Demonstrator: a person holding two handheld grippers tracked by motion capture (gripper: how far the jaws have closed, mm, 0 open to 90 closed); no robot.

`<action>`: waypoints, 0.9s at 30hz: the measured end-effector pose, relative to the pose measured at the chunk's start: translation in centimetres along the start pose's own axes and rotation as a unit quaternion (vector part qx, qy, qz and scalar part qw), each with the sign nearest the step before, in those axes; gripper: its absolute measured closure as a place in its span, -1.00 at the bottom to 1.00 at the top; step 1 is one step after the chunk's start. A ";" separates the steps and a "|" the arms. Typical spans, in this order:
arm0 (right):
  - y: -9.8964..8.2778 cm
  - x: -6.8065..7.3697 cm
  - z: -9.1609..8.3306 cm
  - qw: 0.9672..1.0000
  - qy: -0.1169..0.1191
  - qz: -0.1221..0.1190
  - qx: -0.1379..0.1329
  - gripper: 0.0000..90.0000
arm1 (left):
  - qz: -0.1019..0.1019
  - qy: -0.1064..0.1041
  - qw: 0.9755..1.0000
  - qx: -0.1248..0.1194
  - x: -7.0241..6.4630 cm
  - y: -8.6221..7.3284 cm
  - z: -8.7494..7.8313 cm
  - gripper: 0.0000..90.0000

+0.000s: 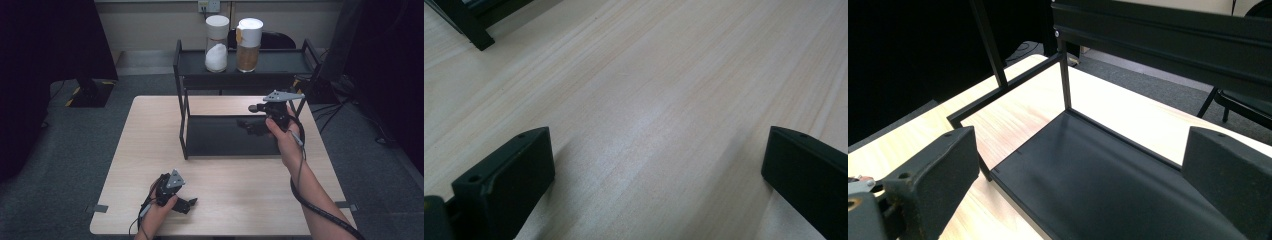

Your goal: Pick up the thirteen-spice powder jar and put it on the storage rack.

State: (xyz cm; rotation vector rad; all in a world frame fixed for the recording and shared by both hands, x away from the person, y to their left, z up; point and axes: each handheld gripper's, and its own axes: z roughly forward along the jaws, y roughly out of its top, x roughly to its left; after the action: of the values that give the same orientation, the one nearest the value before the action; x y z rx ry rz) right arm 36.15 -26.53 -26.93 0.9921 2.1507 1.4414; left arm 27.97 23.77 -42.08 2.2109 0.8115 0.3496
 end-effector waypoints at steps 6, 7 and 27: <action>-1.7 0.0 0.4 1.000 0.005 0.010 0.002 -0.98 | 0.000 0.000 1.000 0.000 0.0 0.0 0.0 -1.00; -2.0 0.0 0.5 1.000 0.005 0.011 0.002 -0.98 | 0.000 0.000 1.000 0.000 0.0 0.0 0.0 -1.00; -5.7 0.3 1.1 1.000 0.013 0.009 0.017 -0.98 | 0.000 0.000 1.000 0.000 0.0 0.0 0.0 -1.00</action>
State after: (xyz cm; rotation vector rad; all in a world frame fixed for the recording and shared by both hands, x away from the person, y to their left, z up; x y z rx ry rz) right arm 34.65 -26.89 -32.57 1.0131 2.1981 1.4378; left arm 27.97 23.77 -42.07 2.2114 0.8110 0.3496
